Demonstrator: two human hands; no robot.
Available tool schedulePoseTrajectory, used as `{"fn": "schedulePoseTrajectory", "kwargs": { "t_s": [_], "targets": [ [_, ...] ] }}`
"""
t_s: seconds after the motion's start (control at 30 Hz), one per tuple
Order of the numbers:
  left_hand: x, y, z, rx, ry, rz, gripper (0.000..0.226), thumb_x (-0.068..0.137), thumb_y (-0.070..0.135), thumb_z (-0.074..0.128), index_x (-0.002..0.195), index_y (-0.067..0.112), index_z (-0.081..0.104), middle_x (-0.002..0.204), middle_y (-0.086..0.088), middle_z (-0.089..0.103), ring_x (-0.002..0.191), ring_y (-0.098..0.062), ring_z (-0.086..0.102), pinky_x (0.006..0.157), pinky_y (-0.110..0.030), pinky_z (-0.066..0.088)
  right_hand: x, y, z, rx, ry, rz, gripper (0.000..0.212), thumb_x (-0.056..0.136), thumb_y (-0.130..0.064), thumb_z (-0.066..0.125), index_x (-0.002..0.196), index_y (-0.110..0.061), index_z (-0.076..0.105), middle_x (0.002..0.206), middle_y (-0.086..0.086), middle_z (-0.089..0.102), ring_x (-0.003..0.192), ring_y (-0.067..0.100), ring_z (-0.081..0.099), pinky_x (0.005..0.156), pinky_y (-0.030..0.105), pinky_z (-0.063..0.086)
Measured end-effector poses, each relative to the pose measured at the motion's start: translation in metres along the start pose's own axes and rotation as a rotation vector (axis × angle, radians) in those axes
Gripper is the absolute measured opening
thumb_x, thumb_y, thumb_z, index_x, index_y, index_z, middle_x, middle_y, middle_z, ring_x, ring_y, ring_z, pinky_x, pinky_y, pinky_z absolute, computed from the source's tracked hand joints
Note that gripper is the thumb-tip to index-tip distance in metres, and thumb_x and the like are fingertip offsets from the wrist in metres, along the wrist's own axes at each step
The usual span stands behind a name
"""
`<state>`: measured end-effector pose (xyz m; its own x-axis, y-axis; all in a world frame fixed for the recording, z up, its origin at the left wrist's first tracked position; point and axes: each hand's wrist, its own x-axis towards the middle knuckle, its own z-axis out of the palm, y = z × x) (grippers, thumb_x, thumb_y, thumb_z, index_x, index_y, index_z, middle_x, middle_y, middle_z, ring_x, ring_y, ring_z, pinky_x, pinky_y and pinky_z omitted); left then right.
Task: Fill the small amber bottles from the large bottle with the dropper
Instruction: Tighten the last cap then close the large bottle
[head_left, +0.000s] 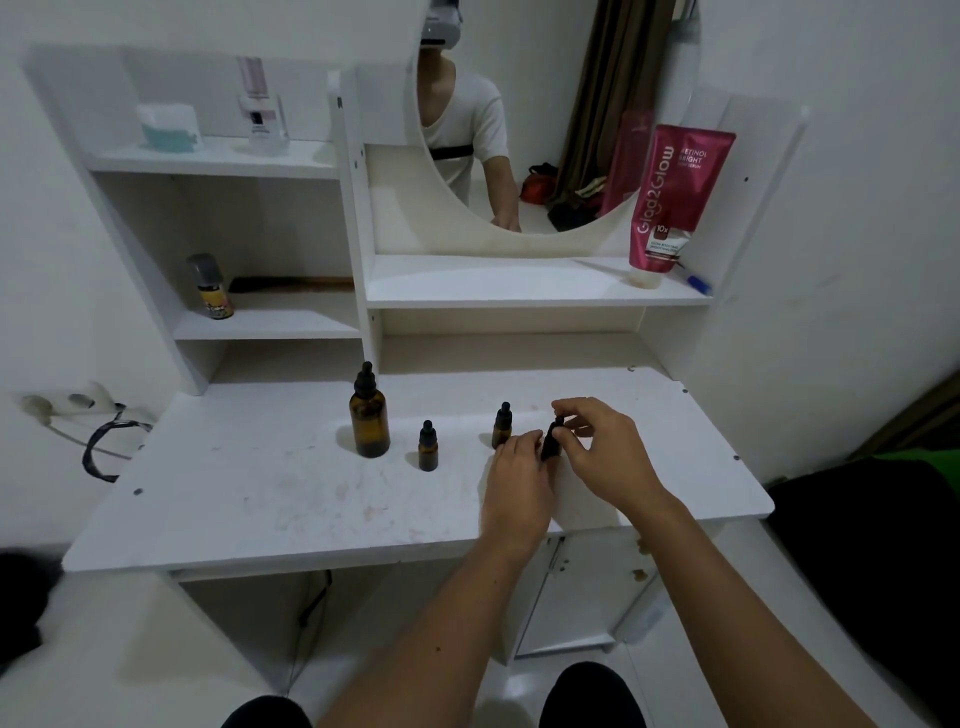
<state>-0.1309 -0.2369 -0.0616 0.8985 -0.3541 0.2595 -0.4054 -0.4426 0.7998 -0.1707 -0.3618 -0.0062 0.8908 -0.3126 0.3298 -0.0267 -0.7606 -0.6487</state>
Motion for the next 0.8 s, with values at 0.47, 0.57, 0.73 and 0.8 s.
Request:
{"fn": "schedulePoseTrajectory", "kwargs": {
  "t_s": [0.47, 0.57, 0.73, 0.8],
  "targets": [
    [-0.039, -0.056, -0.135, -0.243, 0.082, -0.114, 0.014, 0.093, 0.038, 0.071, 0.104, 0.029, 0.071, 0.098, 0.021, 0.07, 0.094, 0.001, 0.066, 0.074, -0.006, 0.05, 0.015, -0.081, 0.039, 0.029, 0.122, -0.191, 0.03, 0.098, -0.016, 0.066, 0.127, -0.02, 0.068, 0.127, -0.007, 0.068, 0.118, 0.009, 0.058, 0.103, 0.032, 0.049],
    [-0.029, -0.078, -0.161, -0.177, 0.239, -0.188, 0.022, 0.09, 0.038, 0.076, 0.103, 0.027, 0.061, 0.102, 0.012, 0.066, 0.09, -0.009, 0.064, 0.073, -0.014, 0.049, 0.025, -0.111, 0.06, 0.11, 0.043, -0.229, 0.033, 0.097, -0.02, 0.067, 0.13, -0.021, 0.067, 0.127, -0.005, 0.068, 0.114, 0.01, 0.062, 0.099, 0.031, 0.053],
    [-0.001, -0.105, -0.176, -0.114, 0.256, -0.214, 0.053, 0.081, 0.026, 0.086, 0.116, 0.02, 0.048, 0.118, 0.0, 0.053, 0.104, -0.018, 0.059, 0.088, -0.023, 0.053, 0.045, -0.149, 0.084, 0.246, -0.15, -0.155, 0.037, 0.097, -0.015, 0.067, 0.134, -0.017, 0.063, 0.128, -0.004, 0.068, 0.117, 0.007, 0.063, 0.101, 0.026, 0.055],
    [0.009, -0.113, -0.175, -0.119, 0.218, -0.216, 0.064, 0.081, 0.027, 0.086, 0.129, 0.018, 0.045, 0.131, -0.002, 0.052, 0.116, -0.02, 0.056, 0.1, -0.031, 0.053, 0.051, -0.157, 0.092, 0.261, -0.211, -0.128, 0.04, 0.097, -0.01, 0.066, 0.137, -0.016, 0.061, 0.132, -0.003, 0.067, 0.122, 0.008, 0.061, 0.106, 0.027, 0.052]
  ]
}}
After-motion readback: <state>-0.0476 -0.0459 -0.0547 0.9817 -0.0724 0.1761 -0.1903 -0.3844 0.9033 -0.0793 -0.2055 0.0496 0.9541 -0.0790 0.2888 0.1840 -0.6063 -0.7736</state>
